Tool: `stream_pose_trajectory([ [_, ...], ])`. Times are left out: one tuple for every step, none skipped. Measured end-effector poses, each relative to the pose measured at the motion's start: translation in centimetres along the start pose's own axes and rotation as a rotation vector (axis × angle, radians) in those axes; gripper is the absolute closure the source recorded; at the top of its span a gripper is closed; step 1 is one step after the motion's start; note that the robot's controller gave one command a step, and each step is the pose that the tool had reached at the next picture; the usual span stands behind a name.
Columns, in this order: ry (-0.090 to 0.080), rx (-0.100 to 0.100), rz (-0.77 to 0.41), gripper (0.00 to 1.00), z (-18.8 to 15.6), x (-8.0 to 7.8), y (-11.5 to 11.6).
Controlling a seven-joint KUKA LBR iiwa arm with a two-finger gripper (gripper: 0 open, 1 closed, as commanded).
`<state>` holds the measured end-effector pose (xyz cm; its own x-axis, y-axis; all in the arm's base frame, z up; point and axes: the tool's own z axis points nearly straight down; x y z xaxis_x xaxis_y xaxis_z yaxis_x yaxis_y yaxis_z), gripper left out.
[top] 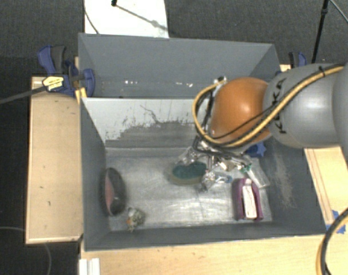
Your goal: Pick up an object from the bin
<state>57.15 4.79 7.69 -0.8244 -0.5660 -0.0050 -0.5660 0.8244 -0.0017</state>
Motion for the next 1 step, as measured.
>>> stream_pose_trajectory([
  [-0.005,0.006,-0.175,1.00,-19.20,1.49,-3.38],
])
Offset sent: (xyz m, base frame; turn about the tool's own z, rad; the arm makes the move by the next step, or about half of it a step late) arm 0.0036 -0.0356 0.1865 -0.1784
